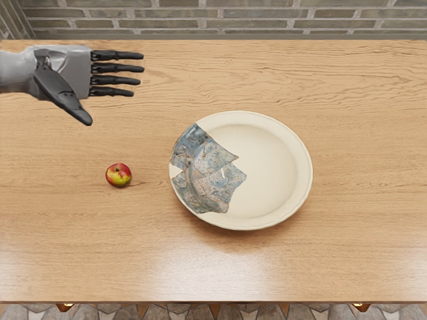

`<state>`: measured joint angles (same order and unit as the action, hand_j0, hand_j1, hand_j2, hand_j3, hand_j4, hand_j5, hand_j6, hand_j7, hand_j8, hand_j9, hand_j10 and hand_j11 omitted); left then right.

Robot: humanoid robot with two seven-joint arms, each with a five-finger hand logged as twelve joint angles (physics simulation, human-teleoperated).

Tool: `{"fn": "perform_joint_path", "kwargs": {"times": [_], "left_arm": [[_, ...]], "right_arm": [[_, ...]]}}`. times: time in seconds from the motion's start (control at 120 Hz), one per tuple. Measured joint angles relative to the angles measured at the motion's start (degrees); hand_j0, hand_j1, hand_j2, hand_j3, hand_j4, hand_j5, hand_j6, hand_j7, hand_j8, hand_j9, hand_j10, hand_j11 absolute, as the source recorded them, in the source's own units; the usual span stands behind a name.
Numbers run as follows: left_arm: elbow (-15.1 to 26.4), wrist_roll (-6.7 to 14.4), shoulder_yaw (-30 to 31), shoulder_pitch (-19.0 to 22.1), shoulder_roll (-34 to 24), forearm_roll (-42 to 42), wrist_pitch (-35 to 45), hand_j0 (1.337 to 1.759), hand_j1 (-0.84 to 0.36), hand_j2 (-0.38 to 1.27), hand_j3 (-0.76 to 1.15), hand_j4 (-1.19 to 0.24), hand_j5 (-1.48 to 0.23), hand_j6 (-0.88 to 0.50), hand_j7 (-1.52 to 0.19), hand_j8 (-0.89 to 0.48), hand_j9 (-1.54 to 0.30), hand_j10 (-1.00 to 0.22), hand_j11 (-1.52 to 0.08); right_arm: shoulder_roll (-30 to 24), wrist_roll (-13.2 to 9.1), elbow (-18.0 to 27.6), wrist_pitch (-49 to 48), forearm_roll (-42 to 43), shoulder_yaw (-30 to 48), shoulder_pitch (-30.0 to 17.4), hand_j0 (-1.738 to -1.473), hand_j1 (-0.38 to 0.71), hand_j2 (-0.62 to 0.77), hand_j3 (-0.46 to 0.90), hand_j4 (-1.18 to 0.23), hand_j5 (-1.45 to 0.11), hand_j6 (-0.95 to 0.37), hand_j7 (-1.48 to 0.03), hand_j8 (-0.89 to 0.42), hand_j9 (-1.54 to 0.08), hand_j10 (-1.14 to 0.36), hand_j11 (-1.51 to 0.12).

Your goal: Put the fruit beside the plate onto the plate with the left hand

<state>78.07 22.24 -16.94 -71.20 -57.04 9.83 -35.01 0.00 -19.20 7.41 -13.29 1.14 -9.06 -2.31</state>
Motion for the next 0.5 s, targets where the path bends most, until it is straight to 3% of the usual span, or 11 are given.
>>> {"fn": "perform_joint_path", "kwargs": {"times": [0.1,0.217,0.308,0.367,0.417,0.5], "left_arm": [[-0.2,0.1,0.0,0.1,-0.3,-1.5,0.0,1.658,0.33,0.0,0.0,-0.01,-0.02,-0.01,-0.02,-0.01,-0.02,-0.01,-0.02],[-3.7,1.1,0.0,0.8,-2.3,-6.3,0.0,1.658,0.33,0.0,0.0,-0.01,-0.02,-0.01,-0.02,-0.01,-0.02,-0.01,-0.02],[-4.9,3.4,0.9,-0.1,-6.1,-12.3,0.0,1.658,0.33,0.0,0.0,-0.01,-0.02,-0.01,-0.02,-0.01,-0.02,-0.01,-0.02],[-5.1,4.3,3.5,-4.0,-9.3,-14.3,0.0,1.658,0.33,0.0,0.0,-0.02,-0.02,-0.02,-0.02,-0.02,-0.02,-0.02,-0.02],[-5.2,4.3,9.0,-12.7,-9.9,-15.1,-0.1,1.658,0.33,0.0,0.0,-0.02,-0.02,-0.02,-0.02,-0.02,-0.02,-0.02,-0.02],[-5.3,0.4,24.8,-27.4,-7.7,-14.0,0.0,1.658,0.33,0.0,0.0,-0.02,-0.02,-0.02,-0.02,-0.02,-0.02,-0.02,-0.02]], "right_arm": [[0.0,0.0,0.0,0.0,0.0,0.0,0.0,-1.658,-0.35,0.0,0.0,0.0,0.0,0.0,0.0,0.0,0.0,0.0,0.0],[0.0,0.0,0.0,0.0,0.0,0.0,0.0,-1.658,-0.35,0.0,0.0,0.0,0.0,0.0,0.0,0.0,0.0,0.0,0.0],[0.0,0.0,0.0,0.0,0.0,0.0,0.0,-1.658,-0.35,0.0,0.0,0.0,0.0,0.0,0.0,0.0,0.0,0.0,0.0],[0.0,0.0,0.0,0.0,0.0,0.0,0.0,-1.658,-0.35,0.0,0.0,0.0,0.0,0.0,0.0,0.0,0.0,0.0,0.0],[0.0,0.0,0.0,0.0,0.0,0.0,0.0,-1.658,-0.35,0.0,0.0,0.0,0.0,0.0,0.0,0.0,0.0,0.0,0.0],[0.0,0.0,0.0,0.0,0.0,0.0,0.0,-1.658,-0.35,0.0,0.0,0.0,0.0,0.0,0.0,0.0,0.0,0.0,0.0]]}}
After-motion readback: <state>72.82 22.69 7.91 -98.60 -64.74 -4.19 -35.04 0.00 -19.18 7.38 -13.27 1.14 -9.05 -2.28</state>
